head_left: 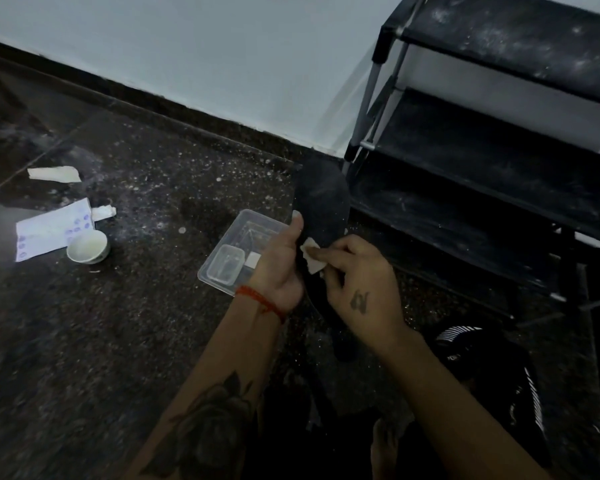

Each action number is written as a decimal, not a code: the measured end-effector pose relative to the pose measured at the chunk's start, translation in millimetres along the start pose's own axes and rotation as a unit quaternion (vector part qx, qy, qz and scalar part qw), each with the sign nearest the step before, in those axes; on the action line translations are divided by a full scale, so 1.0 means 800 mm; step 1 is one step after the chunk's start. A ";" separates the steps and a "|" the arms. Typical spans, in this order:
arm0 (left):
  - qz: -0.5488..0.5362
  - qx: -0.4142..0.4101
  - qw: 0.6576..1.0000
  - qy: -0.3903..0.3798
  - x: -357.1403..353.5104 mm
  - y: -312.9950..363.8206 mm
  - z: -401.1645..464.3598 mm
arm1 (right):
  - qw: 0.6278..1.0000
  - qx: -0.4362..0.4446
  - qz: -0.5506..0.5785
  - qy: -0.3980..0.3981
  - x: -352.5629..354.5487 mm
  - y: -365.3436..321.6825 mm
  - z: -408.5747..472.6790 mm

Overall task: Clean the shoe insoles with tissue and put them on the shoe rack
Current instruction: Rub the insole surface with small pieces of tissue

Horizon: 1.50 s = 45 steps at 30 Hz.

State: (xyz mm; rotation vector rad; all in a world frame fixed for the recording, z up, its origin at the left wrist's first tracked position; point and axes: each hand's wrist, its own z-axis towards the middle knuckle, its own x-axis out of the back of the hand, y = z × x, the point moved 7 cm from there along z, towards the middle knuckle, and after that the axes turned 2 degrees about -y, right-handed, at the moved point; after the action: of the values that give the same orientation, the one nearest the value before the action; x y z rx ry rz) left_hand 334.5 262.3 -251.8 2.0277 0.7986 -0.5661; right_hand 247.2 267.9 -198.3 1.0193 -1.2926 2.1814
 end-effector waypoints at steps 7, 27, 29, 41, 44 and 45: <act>0.029 0.020 0.999 -0.012 -0.003 -0.008 0.000 | 0.993 -0.085 -0.078 0.027 0.012 0.043 0.014; 0.010 0.053 0.999 0.002 -0.003 -0.012 -0.002 | 0.991 -0.086 0.033 0.099 0.018 0.044 0.026; 0.006 0.040 0.999 0.005 -0.002 -0.011 -0.003 | 0.996 -0.036 0.020 0.076 0.008 0.014 0.024; -0.009 0.080 0.997 -0.017 -0.005 -0.015 -0.002 | 0.979 -0.151 0.063 0.123 0.028 0.067 0.028; -0.002 0.071 0.997 -0.015 -0.003 -0.014 -0.001 | 0.985 -0.066 0.031 0.154 0.034 0.028 0.031; -0.003 0.064 0.998 -0.014 -0.003 -0.013 0.000 | 0.991 -0.044 0.042 0.119 0.021 0.016 0.031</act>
State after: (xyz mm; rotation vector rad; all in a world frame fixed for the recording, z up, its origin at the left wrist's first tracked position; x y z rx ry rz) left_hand 325.5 266.3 -256.3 2.1299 0.7692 -0.6626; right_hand 237.1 239.6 -185.2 0.6597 -1.3263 2.2062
